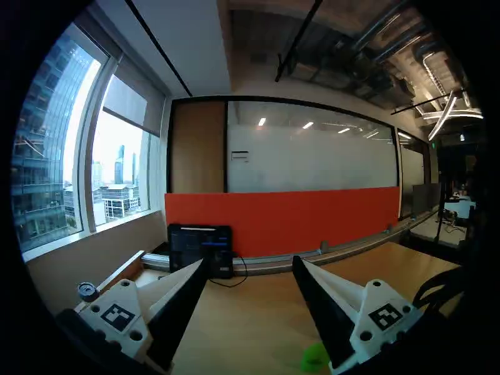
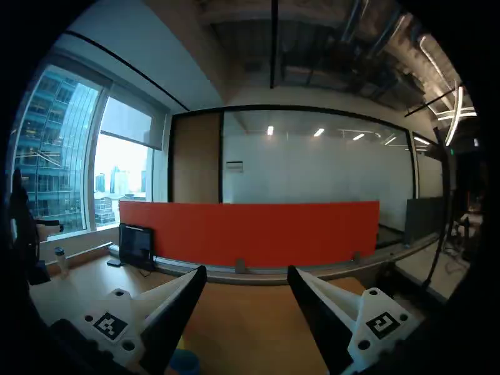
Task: Pour water
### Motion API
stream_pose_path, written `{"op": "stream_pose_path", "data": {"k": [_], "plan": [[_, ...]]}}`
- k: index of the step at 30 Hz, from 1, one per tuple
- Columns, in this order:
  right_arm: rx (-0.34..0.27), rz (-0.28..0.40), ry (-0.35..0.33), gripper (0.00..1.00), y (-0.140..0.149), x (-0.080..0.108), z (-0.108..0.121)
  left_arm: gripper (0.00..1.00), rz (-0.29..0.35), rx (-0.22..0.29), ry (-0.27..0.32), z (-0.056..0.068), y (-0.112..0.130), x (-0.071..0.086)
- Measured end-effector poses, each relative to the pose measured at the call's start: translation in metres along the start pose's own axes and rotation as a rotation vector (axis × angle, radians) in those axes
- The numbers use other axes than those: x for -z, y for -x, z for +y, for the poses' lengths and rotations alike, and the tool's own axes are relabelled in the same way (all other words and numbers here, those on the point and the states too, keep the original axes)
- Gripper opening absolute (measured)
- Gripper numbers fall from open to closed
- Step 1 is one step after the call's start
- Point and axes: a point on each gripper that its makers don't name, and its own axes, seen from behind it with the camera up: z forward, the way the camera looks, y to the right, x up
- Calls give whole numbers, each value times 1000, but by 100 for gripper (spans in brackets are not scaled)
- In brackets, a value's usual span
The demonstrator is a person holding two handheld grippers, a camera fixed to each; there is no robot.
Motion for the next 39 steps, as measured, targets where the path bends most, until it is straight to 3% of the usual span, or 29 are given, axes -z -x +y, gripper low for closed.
{"op": "stream_pose_path", "data": {"k": [6, 13, 18, 26, 32, 39], "plan": [[-3, -4, -22, 100, -12, 0, -3, 97, 7, 17, 49, 9, -24, -4], [-11, -15, -88, 100, -12, 3, -13, 97, -3, 30, 124, 23, -26, -6], [-1, -23, -178, 100, -11, 7, -29, 97, -21, 32, 204, 38, -22, -4], [-6, -20, -381, 100, -19, 23, -70, 97, -21, 24, 351, 66, -24, 3], [13, -17, -457, 100, -22, 29, -87, 97, -21, 7, 420, 78, -20, 8], [39, -66, -517, 100, -9, 31, -100, 97, -47, 7, 514, 93, -11, 17]]}}
